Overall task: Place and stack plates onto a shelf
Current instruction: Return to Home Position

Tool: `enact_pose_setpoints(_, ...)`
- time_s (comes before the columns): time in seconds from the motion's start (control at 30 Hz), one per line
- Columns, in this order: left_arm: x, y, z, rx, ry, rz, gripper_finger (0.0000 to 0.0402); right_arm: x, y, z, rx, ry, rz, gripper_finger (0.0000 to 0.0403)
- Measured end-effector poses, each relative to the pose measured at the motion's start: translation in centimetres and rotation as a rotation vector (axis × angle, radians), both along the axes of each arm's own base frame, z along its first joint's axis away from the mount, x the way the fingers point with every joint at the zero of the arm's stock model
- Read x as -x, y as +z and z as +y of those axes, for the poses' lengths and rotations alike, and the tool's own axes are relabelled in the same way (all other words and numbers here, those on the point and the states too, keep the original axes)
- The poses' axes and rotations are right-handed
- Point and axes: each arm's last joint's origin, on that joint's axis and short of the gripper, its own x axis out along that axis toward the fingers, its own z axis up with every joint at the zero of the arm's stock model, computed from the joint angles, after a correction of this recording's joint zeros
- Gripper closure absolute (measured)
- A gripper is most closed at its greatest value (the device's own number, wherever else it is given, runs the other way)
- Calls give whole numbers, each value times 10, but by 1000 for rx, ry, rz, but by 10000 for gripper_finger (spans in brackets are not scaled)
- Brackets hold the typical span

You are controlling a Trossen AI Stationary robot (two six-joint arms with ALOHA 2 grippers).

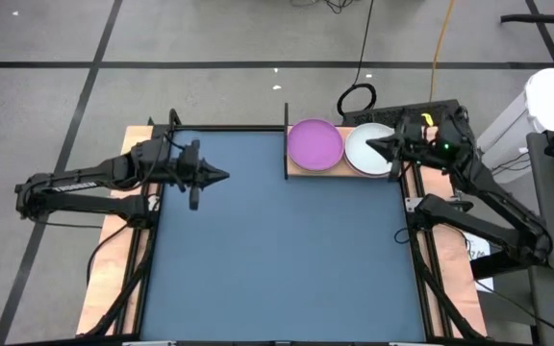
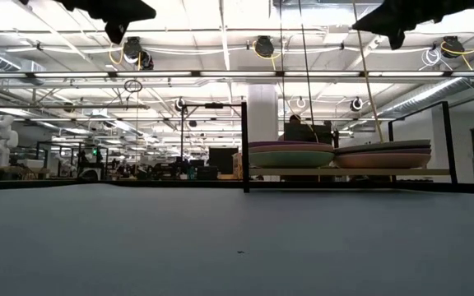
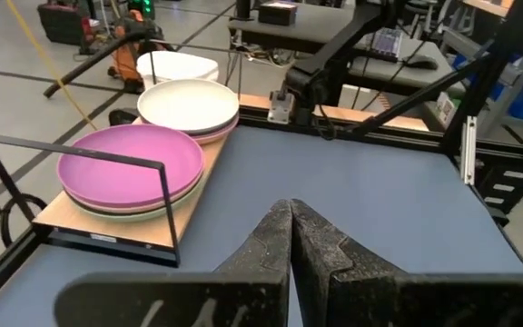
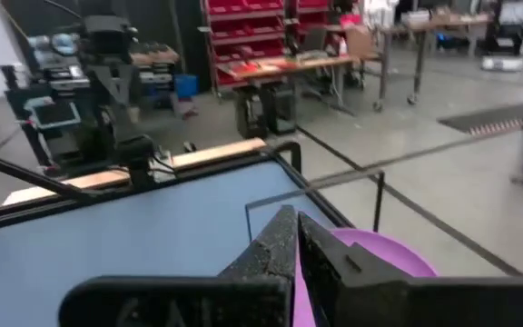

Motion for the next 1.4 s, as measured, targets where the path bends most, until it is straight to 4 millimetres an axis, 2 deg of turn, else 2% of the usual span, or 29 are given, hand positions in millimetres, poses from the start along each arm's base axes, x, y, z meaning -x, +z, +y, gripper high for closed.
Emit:
enact_pose_setpoints(0.57, -1, 4, -1, -26, -2, -42, 399, -8, -34, 10, 187, 128, -59, 403)
enact_pose_setpoints(0.77, -3, 1, -5, -41, -27, -56, 399, -13, -50, 10, 196, 154, -100, 403)
enact_pose_setpoints(0.87, -7, -11, -7, -32, -26, -104, 399, -15, -60, 11, 195, 165, -111, 403)
enact_pose_setpoints(0.97, -13, -36, -12, -26, -30, -175, 399, -17, -73, 11, 186, 174, -95, 403)
enact_pose_setpoints(1.03, -14, -52, -15, -34, -10, -206, 399, -18, -83, 11, 182, 181, -96, 403)
enact_pose_setpoints(1.17, -11, -70, -17, -43, 39, -236, 399, -20, -98, 13, 168, 196, -115, 403)
enact_pose_setpoints(1.4, -9, -84, -20, -40, 21, -197, 399, -20, -119, 15, 152, 189, -77, 403)
